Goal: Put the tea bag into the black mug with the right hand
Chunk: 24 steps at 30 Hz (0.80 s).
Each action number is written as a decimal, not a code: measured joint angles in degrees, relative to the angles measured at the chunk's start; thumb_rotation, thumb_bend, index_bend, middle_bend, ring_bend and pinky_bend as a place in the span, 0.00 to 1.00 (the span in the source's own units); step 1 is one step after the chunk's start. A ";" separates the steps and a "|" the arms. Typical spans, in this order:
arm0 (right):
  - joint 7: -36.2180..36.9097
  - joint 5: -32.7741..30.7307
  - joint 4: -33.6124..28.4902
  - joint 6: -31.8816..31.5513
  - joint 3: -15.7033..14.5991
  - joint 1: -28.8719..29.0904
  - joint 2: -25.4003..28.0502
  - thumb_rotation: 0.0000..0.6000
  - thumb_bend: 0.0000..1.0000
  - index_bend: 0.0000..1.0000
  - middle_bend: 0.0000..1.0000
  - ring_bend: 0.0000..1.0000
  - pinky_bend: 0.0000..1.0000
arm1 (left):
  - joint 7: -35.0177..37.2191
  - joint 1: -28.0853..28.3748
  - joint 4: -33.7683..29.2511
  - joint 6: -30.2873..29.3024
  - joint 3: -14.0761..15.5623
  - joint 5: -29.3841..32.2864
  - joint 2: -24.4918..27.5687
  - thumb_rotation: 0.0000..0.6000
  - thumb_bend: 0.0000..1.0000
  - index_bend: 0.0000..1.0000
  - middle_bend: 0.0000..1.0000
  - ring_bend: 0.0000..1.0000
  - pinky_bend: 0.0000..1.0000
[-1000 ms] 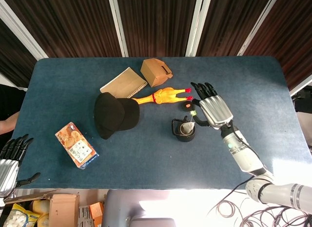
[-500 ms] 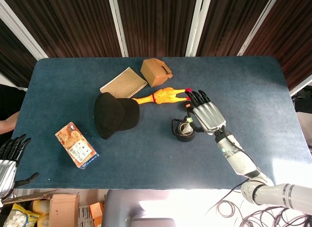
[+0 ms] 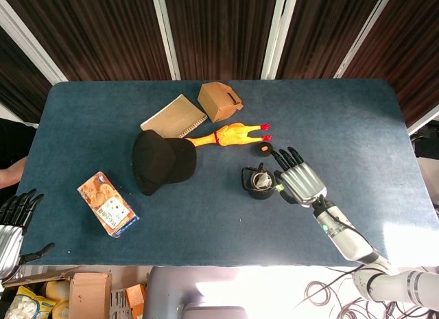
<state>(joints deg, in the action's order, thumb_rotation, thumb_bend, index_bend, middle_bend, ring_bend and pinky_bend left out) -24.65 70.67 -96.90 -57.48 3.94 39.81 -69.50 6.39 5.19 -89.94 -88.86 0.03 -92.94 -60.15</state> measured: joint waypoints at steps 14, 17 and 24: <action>1.94 1.84 2.75 2.96 -4.43 -3.16 0.63 1.00 0.29 0.28 0.00 0.00 0.00 | -0.51 0.11 -0.21 0.31 0.16 -0.24 -0.12 1.00 0.00 0.00 0.00 0.00 0.07; 3.14 1.75 2.89 2.85 -3.23 -2.92 0.69 1.00 0.35 0.31 0.00 0.00 0.00 | -0.51 0.21 -0.21 0.53 0.10 -0.08 -0.13 1.00 0.00 0.00 0.00 0.00 0.07; 2.56 -2.97 3.68 6.95 -0.62 -0.11 -0.44 1.00 0.57 0.35 0.00 0.00 0.00 | -0.52 0.15 -0.25 0.30 0.05 -0.13 -0.10 1.00 0.01 0.00 0.00 0.00 0.07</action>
<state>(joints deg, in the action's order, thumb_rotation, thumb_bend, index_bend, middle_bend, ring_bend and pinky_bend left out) -22.09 67.70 -93.23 -50.54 3.32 39.70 -69.94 5.86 5.33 -90.18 -88.57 0.08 -93.07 -60.25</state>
